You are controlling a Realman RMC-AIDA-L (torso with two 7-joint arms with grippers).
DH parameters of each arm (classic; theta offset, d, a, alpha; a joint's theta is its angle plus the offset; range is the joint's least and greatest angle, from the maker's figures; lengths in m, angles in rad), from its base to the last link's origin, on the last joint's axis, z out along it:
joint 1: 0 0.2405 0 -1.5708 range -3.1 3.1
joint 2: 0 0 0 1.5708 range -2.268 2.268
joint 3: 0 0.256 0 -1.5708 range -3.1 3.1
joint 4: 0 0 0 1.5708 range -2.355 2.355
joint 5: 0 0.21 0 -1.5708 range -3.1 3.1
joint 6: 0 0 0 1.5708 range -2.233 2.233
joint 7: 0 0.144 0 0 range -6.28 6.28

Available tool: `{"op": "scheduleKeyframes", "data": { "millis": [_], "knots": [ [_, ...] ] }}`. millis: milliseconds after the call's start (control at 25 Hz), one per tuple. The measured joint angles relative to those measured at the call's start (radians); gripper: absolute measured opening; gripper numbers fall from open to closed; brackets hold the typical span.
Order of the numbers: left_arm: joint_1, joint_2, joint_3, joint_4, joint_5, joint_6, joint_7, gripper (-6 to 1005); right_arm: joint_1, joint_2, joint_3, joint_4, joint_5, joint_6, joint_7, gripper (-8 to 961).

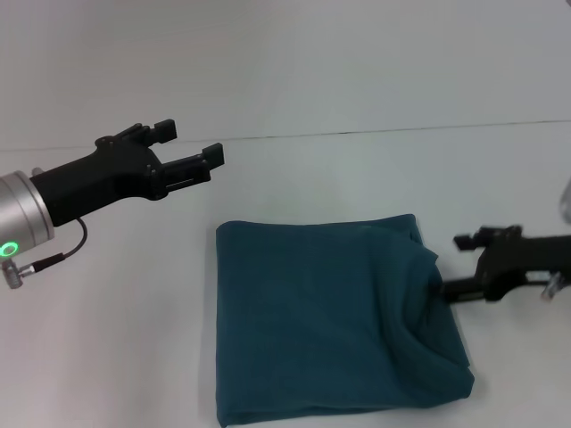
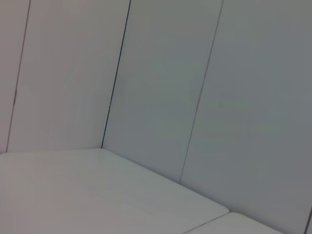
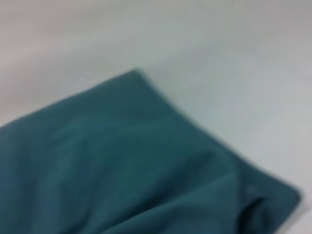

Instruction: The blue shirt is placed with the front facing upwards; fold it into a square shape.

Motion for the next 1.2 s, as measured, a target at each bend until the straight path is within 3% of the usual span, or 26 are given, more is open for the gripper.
{"op": "scheduleKeyframes", "data": {
  "millis": [240,640,1160,1200],
  "knots": [
    [-0.002,-0.005,-0.001,0.000,0.001,0.000,0.000,949,-0.014,0.000,0.074,0.000,0.148,-0.038,-0.053,921],
    [-0.002,-0.014,0.004,0.000,-0.002,0.024,0.007,950,0.047,0.006,-0.052,0.085,0.147,-0.049,-0.041,885],
    [0.010,-0.021,0.006,0.003,-0.001,0.042,0.011,949,0.004,0.001,-0.082,0.098,0.246,-0.096,-0.092,839],
    [0.010,-0.022,0.007,0.005,-0.002,0.041,0.015,949,0.004,0.001,-0.083,0.104,0.239,-0.092,-0.092,799]
  ]
}}
